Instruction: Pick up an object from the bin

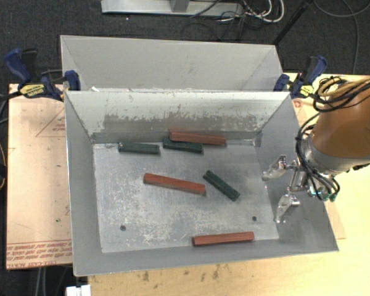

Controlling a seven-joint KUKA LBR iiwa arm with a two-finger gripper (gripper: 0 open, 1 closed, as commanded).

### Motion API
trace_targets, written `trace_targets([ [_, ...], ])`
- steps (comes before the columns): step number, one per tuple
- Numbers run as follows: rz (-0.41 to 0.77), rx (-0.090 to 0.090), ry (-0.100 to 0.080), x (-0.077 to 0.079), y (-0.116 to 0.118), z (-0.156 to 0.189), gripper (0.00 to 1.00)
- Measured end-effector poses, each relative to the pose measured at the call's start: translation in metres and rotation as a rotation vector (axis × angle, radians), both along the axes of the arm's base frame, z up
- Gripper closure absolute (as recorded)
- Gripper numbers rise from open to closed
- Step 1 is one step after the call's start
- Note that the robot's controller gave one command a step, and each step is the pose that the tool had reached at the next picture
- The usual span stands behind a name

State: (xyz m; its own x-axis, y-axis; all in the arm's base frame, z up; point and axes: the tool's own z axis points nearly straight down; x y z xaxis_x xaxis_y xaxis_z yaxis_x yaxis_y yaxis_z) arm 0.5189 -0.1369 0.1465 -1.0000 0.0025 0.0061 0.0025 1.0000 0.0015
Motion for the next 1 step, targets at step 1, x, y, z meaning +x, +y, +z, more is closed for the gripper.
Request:
trace_targets([
  [1, 0.002, -0.002, -0.007, 0.0019, 0.0003, 0.0032, 0.0],
])
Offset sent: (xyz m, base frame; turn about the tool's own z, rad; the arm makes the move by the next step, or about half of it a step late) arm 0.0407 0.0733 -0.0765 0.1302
